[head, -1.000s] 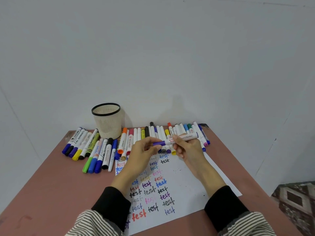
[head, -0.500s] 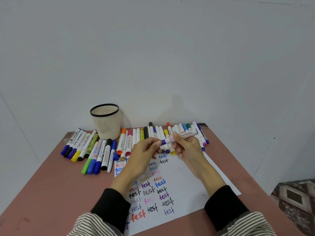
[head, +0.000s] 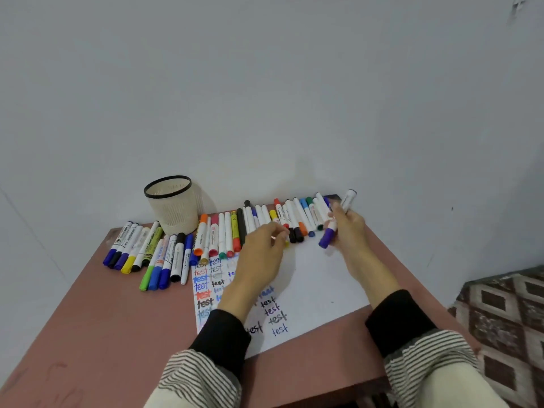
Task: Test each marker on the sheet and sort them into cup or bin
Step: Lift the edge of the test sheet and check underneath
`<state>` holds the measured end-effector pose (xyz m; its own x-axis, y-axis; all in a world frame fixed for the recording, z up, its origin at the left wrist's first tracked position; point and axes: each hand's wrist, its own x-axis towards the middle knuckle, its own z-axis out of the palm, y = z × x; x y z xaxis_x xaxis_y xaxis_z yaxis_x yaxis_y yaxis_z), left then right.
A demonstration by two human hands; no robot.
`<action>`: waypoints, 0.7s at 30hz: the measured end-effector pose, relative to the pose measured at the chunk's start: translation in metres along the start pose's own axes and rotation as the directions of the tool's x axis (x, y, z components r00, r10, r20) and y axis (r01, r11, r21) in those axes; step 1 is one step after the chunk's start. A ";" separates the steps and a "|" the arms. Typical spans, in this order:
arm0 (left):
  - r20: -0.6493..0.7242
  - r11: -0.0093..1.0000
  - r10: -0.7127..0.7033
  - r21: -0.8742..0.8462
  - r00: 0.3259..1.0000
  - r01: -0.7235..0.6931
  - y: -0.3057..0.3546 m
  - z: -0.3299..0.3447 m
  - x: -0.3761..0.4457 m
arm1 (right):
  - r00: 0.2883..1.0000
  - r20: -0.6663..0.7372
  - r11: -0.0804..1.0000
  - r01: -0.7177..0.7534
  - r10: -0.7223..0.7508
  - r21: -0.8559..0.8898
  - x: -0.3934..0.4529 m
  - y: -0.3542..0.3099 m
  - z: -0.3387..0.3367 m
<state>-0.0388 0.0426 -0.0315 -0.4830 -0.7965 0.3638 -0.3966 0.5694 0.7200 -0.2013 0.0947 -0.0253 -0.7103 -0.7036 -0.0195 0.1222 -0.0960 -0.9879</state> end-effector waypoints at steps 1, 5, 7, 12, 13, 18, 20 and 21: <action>0.015 1.000 0.013 0.003 1.000 -0.013 0.010 0.011 0.000 | 1.000 -0.017 1.000 0.019 -0.019 -0.010 -0.002 -0.007 -0.014; 0.116 0.998 0.063 0.013 0.991 -0.065 0.060 0.071 -0.002 | 0.994 -0.075 0.990 0.076 -0.085 -0.116 -0.010 -0.030 -0.095; 0.180 0.997 0.077 0.011 0.981 -0.080 0.077 0.102 -0.006 | 0.989 -0.129 0.986 0.058 -0.078 -0.154 -0.012 -0.032 -0.134; 0.290 0.974 0.123 0.148 0.949 -0.172 0.112 0.169 -0.021 | 0.950 -0.312 0.946 -0.085 -0.018 -0.312 -0.019 -0.002 -0.233; 0.308 0.960 0.109 0.214 0.945 -0.181 0.114 0.175 -0.024 | 0.942 -0.336 0.935 -0.123 0.003 -0.334 -0.020 0.011 -0.248; 0.374 0.860 0.032 0.462 0.927 -0.216 0.112 0.187 -0.028 | 0.881 -0.439 0.867 -0.350 0.175 -0.355 -0.032 0.087 -0.300; 0.379 0.864 0.030 0.456 0.925 -0.214 0.113 0.186 -0.029 | 0.844 -0.469 0.837 -0.439 0.259 -0.327 -0.038 0.122 -0.311; 0.377 0.865 0.033 0.453 0.926 -0.215 0.114 0.186 -0.030 | 0.826 -0.483 0.820 -0.475 0.291 -0.318 -0.042 0.139 -0.315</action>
<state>-0.2151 0.1691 -0.0703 -0.7544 -0.6419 0.1375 -0.5928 0.7561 0.2775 -0.3728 0.3324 -0.2098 -0.8861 -0.2686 -0.3778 0.2171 0.4797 -0.8501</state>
